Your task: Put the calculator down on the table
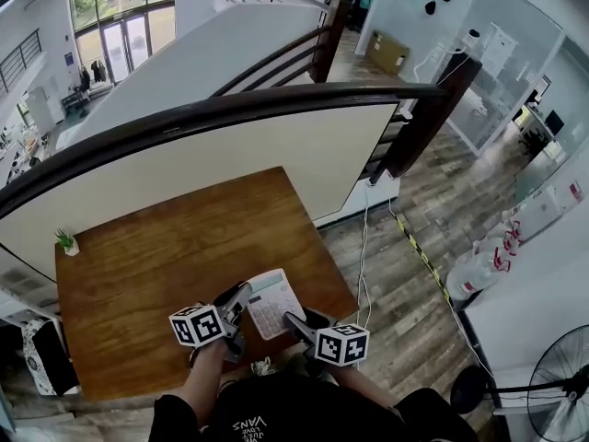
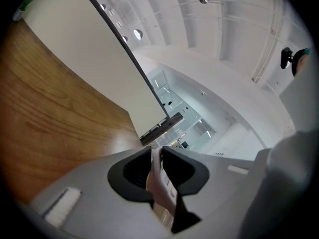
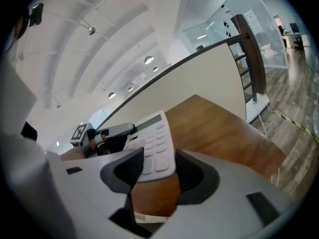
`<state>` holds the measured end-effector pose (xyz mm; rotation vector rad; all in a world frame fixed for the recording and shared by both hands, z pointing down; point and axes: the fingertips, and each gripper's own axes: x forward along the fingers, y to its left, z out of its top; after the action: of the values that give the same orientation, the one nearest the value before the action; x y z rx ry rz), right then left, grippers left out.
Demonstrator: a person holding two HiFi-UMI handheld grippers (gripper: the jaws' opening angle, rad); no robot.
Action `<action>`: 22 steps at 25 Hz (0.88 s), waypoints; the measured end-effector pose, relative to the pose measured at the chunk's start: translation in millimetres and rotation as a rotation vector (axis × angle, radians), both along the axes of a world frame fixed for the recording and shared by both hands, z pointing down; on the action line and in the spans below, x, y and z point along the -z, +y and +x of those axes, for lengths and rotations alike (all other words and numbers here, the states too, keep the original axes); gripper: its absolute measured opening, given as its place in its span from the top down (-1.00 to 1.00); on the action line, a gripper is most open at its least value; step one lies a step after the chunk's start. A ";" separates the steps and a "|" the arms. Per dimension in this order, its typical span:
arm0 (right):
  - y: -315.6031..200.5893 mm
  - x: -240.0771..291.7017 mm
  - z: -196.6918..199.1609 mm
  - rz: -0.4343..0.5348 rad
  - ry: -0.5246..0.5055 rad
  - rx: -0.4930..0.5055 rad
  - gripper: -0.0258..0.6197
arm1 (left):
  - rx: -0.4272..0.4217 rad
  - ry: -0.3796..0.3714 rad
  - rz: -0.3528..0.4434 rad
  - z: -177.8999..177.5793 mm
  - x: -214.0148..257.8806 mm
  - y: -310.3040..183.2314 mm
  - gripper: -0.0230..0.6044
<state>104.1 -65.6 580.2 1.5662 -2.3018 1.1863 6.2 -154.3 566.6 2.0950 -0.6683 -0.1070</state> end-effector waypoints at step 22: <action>-109.8 -44.8 40.2 -0.089 0.017 0.263 0.30 | 0.174 -0.114 -0.067 27.7 -49.8 -89.7 0.69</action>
<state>144.3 -175.5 625.0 1.1946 -2.3196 1.1844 33.9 -244.0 616.3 1.9874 -0.9104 -0.0621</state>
